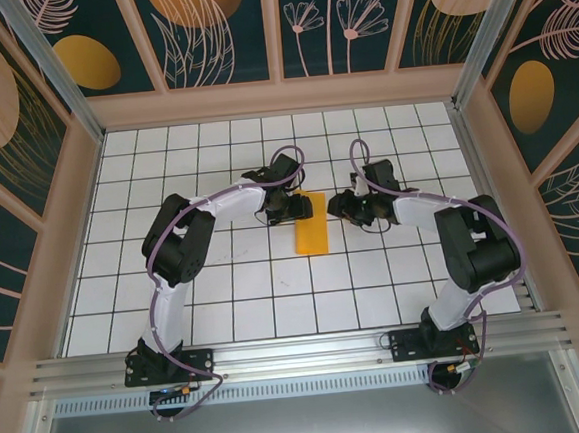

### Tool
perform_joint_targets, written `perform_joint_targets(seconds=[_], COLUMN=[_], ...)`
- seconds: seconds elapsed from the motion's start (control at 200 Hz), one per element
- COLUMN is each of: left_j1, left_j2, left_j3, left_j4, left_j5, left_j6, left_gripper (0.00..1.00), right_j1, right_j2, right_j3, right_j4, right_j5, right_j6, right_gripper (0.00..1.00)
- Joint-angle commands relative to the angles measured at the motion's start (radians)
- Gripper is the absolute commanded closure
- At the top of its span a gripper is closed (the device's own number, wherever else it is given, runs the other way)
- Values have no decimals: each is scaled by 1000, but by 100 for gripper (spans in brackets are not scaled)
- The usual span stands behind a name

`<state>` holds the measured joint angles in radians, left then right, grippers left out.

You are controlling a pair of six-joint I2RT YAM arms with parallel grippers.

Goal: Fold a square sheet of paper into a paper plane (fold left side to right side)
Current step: Hold the square sheet of paper at the center of the table.

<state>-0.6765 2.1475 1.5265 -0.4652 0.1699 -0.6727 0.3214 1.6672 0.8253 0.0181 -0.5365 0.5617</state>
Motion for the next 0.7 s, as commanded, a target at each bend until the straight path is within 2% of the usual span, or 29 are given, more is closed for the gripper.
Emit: perform_joint_targets(seconds=[0.0, 0.1, 0.17, 0.691], left_j1=[-31, -31, -31, -32], left_j2=[126, 125, 126, 120], left_j3=[-35, -36, -37, -38], left_j4=[67, 66, 66, 68], left_j5=[26, 25, 25, 25], left_j6=[22, 22, 22, 22], left_gripper=[37, 37, 37, 37], right_j1=[24, 43, 55, 100], right_j2=[44, 80, 103, 202], right_j3=[42, 66, 82, 130], right_j4=[42, 39, 34, -58], right_j5=[-27, -27, -22, 59], right_j6=[31, 32, 31, -12], right_gripper=[69, 79, 82, 85])
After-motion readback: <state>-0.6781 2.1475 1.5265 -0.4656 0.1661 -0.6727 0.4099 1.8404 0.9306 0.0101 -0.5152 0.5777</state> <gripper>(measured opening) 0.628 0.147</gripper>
